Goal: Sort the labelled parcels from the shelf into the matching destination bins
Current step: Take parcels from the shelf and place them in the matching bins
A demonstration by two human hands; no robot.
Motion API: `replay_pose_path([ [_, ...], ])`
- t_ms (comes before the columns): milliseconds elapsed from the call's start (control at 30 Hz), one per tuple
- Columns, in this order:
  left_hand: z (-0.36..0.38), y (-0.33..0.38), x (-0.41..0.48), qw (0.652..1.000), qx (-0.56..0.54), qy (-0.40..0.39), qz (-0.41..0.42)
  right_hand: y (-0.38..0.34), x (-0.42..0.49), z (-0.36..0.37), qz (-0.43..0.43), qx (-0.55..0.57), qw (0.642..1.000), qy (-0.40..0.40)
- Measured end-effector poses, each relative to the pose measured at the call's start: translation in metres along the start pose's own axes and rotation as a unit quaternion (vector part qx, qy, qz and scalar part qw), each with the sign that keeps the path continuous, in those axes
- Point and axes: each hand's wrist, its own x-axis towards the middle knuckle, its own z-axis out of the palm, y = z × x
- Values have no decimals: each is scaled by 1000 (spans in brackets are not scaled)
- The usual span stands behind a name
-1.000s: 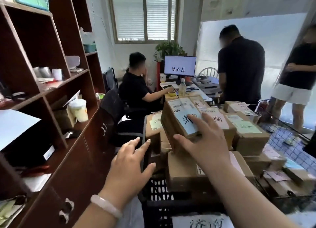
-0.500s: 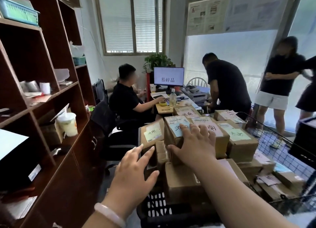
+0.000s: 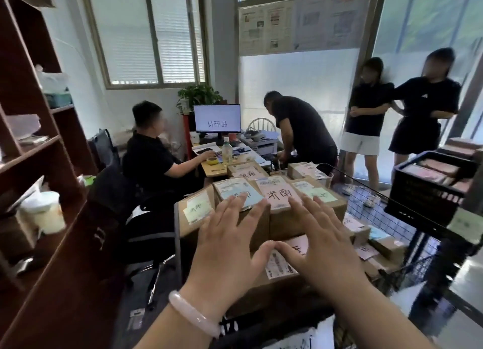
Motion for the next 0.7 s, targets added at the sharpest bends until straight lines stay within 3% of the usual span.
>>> replay_pose_path([
  [333, 84, 160, 33, 971, -110, -69, 202, 137, -95, -88, 174, -105, 979, 25],
  [700, 159, 355, 28, 910, -203, -162, 324, 276, -208, -166, 337, -134, 931, 36],
])
